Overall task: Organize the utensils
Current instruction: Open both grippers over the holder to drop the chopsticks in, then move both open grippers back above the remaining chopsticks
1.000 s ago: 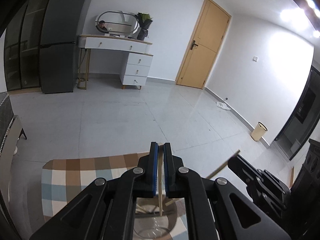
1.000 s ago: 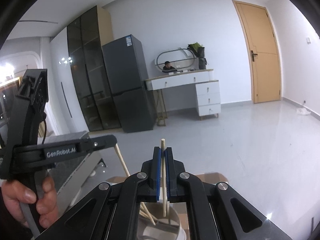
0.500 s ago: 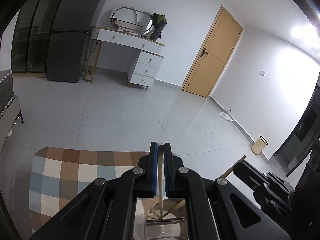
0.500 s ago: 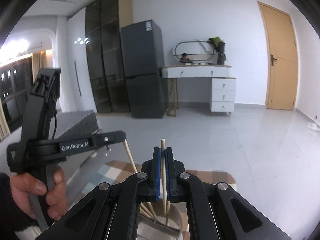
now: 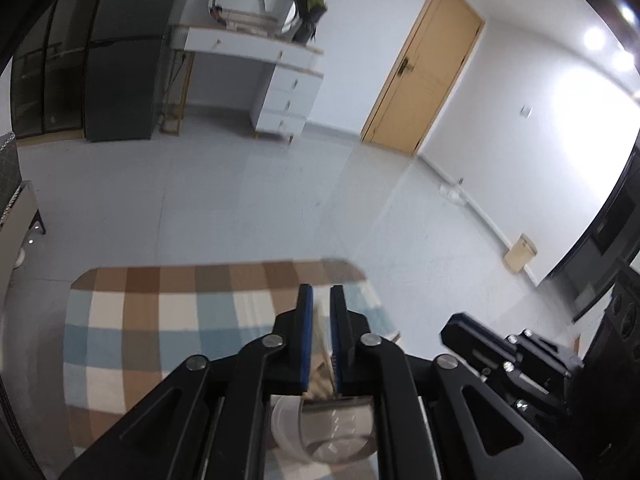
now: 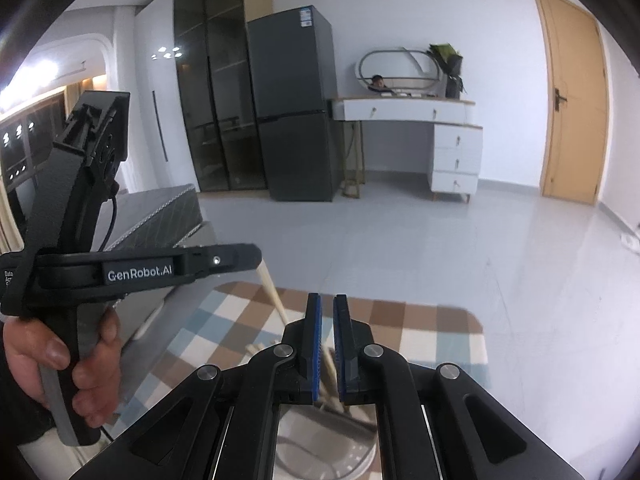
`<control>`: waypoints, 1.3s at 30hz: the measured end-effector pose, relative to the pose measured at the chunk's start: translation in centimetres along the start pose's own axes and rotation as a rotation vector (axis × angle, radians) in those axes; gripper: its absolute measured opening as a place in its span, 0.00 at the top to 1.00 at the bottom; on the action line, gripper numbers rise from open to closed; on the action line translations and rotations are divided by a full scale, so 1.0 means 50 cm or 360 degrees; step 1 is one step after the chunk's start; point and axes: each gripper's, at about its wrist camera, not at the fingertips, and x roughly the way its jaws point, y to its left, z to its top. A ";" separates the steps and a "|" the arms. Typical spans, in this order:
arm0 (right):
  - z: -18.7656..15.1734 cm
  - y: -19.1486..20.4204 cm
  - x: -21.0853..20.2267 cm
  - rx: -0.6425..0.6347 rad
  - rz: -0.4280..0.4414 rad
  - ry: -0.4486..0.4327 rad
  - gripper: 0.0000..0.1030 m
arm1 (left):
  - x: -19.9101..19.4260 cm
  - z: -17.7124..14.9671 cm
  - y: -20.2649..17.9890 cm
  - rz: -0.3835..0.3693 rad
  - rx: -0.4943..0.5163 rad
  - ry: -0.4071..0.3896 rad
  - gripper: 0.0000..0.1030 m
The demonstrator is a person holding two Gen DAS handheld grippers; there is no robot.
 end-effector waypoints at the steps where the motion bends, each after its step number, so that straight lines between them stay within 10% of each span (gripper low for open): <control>1: -0.003 -0.004 -0.001 0.0022 -0.0005 0.0011 0.89 | -0.001 -0.004 0.003 0.0019 -0.0004 0.0009 0.90; 16: -0.052 0.015 -0.152 0.0280 -0.0039 -0.0062 0.59 | -0.184 -0.056 -0.006 0.0311 -0.0007 -0.0120 0.36; 39: -0.161 0.137 -0.298 0.0340 -0.0211 -0.0277 0.12 | -0.308 -0.214 -0.026 0.0486 0.0048 -0.0295 0.19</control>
